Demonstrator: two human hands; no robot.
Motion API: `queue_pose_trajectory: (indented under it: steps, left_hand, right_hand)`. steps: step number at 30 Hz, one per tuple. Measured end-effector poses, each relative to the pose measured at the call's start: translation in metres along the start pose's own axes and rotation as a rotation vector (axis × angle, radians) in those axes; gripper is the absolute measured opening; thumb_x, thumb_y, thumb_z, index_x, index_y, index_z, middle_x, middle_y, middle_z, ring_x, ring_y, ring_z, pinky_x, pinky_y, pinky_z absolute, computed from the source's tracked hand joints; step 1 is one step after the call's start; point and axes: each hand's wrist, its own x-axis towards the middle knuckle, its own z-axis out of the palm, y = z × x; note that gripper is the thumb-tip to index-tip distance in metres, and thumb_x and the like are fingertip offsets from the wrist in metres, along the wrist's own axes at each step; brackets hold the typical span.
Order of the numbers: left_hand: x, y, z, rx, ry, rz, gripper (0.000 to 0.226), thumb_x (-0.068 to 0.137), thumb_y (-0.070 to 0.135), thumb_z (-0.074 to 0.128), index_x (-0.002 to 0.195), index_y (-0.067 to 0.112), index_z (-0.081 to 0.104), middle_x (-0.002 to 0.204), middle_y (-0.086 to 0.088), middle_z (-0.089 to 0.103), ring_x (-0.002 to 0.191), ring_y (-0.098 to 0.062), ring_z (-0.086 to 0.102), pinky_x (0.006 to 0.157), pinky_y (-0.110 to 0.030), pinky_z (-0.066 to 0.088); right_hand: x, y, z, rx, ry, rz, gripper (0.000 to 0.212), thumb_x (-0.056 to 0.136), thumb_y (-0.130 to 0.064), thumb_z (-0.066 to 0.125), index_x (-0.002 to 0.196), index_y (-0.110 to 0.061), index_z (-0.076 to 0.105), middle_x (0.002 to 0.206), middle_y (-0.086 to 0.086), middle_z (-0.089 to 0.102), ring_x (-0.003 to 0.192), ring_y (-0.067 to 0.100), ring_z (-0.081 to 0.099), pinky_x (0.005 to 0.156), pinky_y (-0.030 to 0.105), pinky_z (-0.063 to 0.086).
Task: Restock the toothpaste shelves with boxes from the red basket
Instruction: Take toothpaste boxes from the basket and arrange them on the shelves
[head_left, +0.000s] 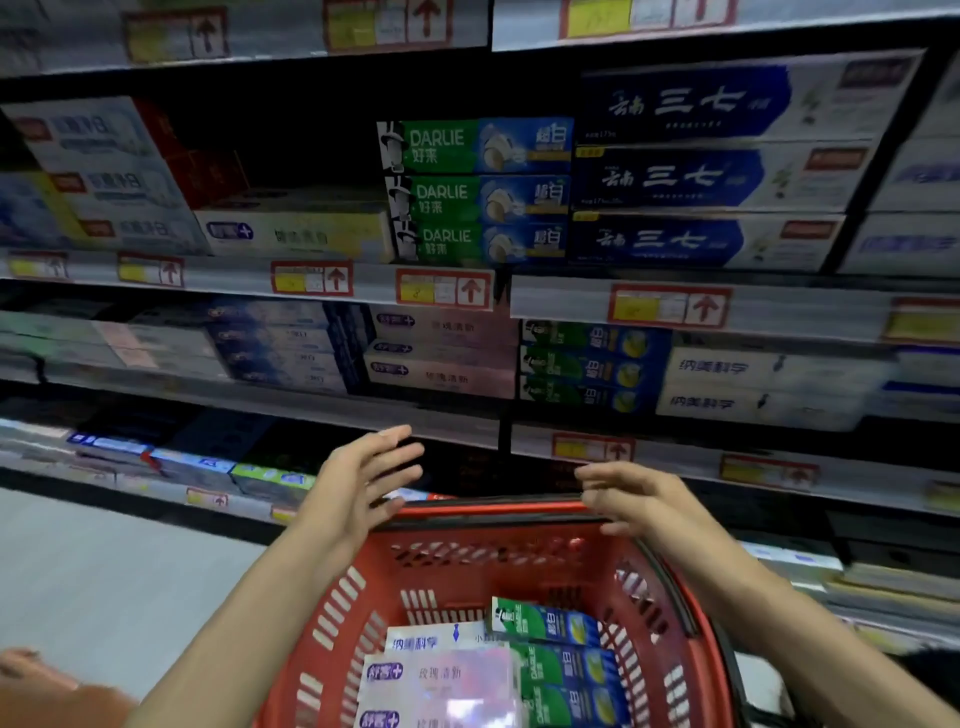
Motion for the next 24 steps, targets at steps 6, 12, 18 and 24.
queue_pose_trajectory:
  steps: [6,12,18,24]
  left_hand:
    - [-0.025,-0.009,0.012,-0.095,-0.023,-0.025,0.037,0.101,0.033,0.045,0.124,0.019,0.071,0.119,-0.002,0.076,0.113,-0.019,0.068,0.085,-0.035,0.045]
    - [-0.039,-0.038,0.010,0.001,-0.031,-0.057,0.035,0.098,0.032,0.049,0.123,0.023,0.072,0.117,0.001,0.077,0.113,-0.019,0.068,0.093,-0.037,0.045]
    - [-0.033,-0.046,0.021,0.056,-0.037,-0.095,0.034,0.098,0.032,0.050,0.122,0.021,0.072,0.115,0.000,0.078,0.113,-0.020,0.068,0.088,-0.035,0.048]
    - [-0.028,-0.052,0.027,0.095,-0.084,-0.091,0.034,0.099,0.033,0.049,0.123,0.022,0.071,0.115,0.001,0.077,0.112,-0.019,0.070,0.095,-0.037,0.049]
  right_hand:
    - [-0.027,0.002,-0.010,0.242,-0.072,0.045,0.025,0.094,-0.010,0.063,0.116,-0.014,0.076,0.113,0.010,0.078,0.109,0.022,0.073,0.094,0.036,0.054]
    - [-0.030,0.006,-0.010,0.237,-0.092,0.072,0.026,0.096,-0.010,0.061,0.119,-0.011,0.073,0.115,0.013,0.077,0.110,0.027,0.073,0.096,0.037,0.055]
    - [-0.027,0.009,-0.010,0.209,-0.099,0.087,0.026,0.095,-0.011,0.062,0.118,-0.012,0.073,0.112,0.012,0.078,0.109,0.027,0.073,0.096,0.036,0.055]
    - [-0.018,0.010,-0.009,0.238,-0.124,0.083,0.028,0.095,-0.011,0.061,0.120,-0.011,0.073,0.112,0.013,0.077,0.106,0.026,0.075,0.089,0.033,0.055]
